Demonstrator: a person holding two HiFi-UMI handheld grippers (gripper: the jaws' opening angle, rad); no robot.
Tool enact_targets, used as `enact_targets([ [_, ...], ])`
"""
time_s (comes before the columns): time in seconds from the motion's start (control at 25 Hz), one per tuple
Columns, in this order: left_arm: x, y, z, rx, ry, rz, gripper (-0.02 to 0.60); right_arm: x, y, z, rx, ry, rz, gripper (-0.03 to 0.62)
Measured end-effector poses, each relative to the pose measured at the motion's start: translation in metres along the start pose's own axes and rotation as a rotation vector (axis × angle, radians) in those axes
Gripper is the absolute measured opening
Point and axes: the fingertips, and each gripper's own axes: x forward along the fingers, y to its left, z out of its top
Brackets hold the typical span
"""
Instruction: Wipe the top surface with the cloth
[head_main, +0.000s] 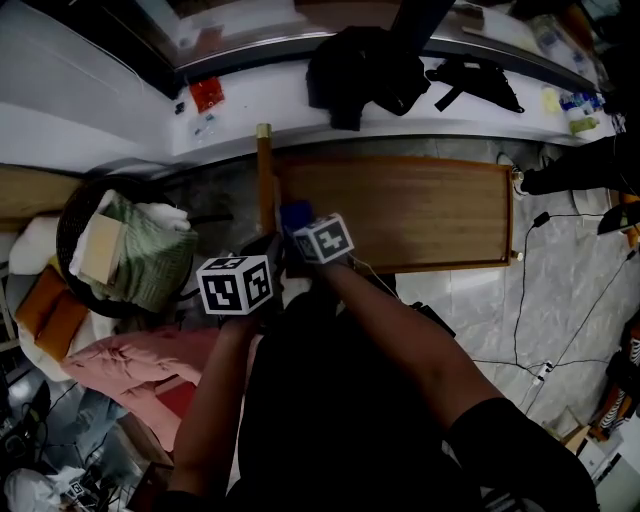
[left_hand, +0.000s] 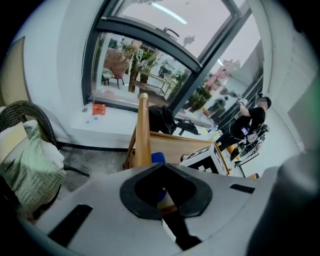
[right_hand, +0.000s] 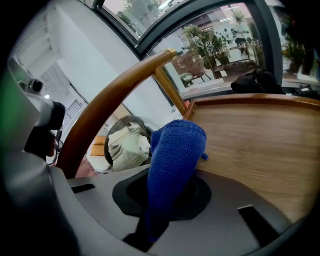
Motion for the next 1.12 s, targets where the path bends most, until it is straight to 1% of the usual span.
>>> enact_targets([
  [0.24, 0.007, -0.010, 0.000, 0.008, 0.011, -0.015, 0.009, -0.002, -0.008, -0.006, -0.055, 0.038, -0.020, 0.048],
  [0.4, 0.020, -0.021, 0.000, 0.009, 0.021, -0.019, 0.009, -0.015, -0.027, -0.011, -0.064, 0.052, -0.042, 0.048],
  [0.56, 0.040, -0.045, -0.005, 0.025, 0.043, -0.023, 0.009, -0.042, -0.061, -0.021, -0.031, 0.055, -0.067, 0.048],
  [0.84, 0.089, -0.101, -0.013, 0.043, 0.095, -0.054, 0.009, -0.106, -0.133, -0.039, -0.017, 0.055, -0.124, 0.048],
  [1.12, 0.132, -0.167, -0.014, 0.113, 0.120, -0.094, 0.009, -0.172, -0.202, -0.063, 0.052, 0.039, -0.185, 0.048],
])
